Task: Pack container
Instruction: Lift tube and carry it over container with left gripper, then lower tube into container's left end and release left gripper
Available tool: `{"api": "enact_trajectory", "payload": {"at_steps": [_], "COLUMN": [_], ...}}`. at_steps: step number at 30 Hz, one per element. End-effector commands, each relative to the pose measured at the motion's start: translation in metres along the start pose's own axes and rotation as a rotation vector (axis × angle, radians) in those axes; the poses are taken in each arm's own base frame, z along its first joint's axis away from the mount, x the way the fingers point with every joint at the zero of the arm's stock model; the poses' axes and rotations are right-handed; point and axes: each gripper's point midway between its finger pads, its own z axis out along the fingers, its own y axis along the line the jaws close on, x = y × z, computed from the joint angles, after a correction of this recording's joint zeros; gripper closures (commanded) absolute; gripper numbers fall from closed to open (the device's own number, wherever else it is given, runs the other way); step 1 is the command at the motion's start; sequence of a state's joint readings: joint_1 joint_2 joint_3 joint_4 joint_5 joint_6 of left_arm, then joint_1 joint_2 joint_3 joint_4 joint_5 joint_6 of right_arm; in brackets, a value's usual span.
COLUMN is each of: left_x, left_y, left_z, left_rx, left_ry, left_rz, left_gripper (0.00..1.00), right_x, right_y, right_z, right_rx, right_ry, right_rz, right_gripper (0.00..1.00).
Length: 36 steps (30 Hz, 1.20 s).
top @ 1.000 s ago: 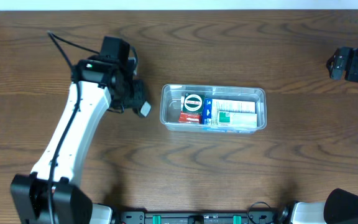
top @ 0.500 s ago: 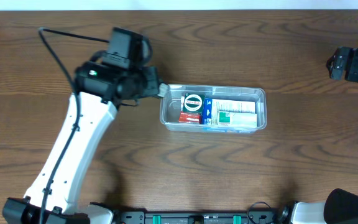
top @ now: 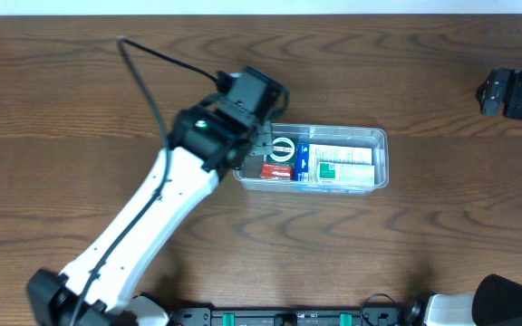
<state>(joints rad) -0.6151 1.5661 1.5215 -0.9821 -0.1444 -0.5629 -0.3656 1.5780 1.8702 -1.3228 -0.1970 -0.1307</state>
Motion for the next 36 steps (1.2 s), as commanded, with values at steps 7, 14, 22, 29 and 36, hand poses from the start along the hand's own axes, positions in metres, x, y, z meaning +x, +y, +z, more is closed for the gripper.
{"api": "enact_trajectory", "payload": {"at_steps": [7,14,22,29,36], "left_x": [0.002,0.011,0.022,0.033,0.039], "left_y": [0.003,0.004,0.007,0.008,0.010], "left_z": [0.046,0.070,0.091,0.109,0.117], "left_rx": [-0.130,-0.171,-0.211,-0.240,-0.254], "left_ry": [0.033,0.085,0.133,0.178,0.200], "left_rz": [-0.051,-0.035,-0.031,-0.030,-0.026], "left_gripper": [0.70,0.70,0.70,0.70,0.69], "right_x": [0.000,0.000,0.000,0.000,0.000], "right_y": [-0.003,-0.003,-0.003,-0.003,-0.003], "right_z": [0.001,0.001,0.001,0.001,0.001], "right_rx": [0.002,0.002,0.002,0.002,0.002], "right_ry": [0.002,0.002,0.002,0.002,0.002], "right_rz": [0.021,0.021,0.021,0.021,0.021], "right_gripper": [0.01,0.01,0.01,0.01,0.01]}}
